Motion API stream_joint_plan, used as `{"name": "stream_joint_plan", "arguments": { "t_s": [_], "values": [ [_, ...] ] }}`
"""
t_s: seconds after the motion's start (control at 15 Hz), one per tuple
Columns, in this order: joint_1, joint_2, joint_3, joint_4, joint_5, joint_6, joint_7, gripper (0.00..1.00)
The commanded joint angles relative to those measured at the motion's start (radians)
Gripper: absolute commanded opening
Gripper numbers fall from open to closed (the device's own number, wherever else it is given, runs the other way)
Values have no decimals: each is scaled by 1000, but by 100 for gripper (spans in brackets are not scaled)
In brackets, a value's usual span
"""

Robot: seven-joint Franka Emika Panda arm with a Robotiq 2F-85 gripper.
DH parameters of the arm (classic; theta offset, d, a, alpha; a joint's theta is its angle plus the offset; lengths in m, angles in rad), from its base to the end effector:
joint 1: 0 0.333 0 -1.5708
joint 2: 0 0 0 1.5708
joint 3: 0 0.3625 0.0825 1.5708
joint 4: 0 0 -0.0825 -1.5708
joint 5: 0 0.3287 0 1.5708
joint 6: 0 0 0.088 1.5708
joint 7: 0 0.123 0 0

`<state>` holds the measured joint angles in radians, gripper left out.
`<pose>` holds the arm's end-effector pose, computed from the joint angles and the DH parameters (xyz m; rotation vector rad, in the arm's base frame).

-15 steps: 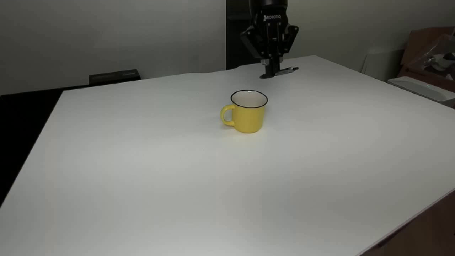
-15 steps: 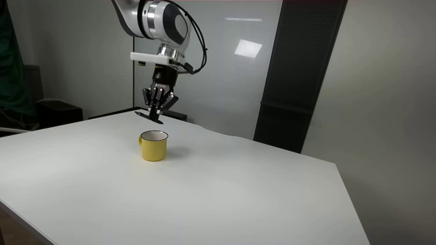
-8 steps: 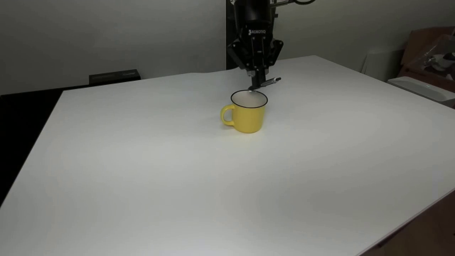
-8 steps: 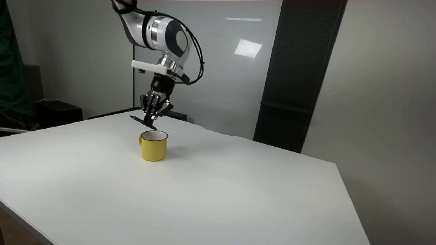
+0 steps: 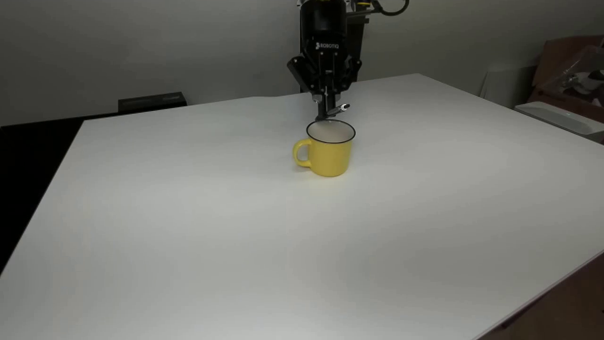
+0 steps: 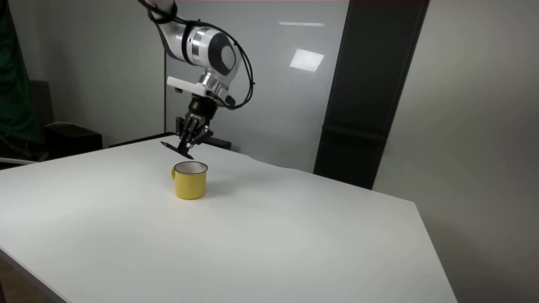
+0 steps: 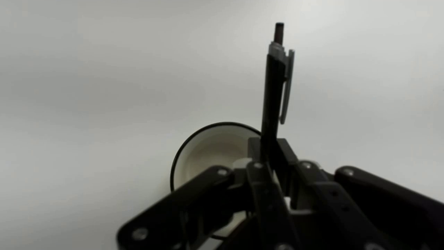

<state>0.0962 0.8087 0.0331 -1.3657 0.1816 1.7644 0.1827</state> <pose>0.6621 0.0999 0.2591 -2.9371 0.1925 0.6494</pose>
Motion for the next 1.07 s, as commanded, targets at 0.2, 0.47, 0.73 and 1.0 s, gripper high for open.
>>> {"name": "stream_joint_plan", "arguments": {
  "t_s": [0.2,0.47,0.73,1.0],
  "values": [
    [-3,3,6,6,-4,-3,-2,13],
    [-11,-13,14,-10,18,-35,7,3],
    [-28,-13,18,5,72,-99,32,3],
    [-44,-12,1,14,118,-107,80,3]
  ]
}}
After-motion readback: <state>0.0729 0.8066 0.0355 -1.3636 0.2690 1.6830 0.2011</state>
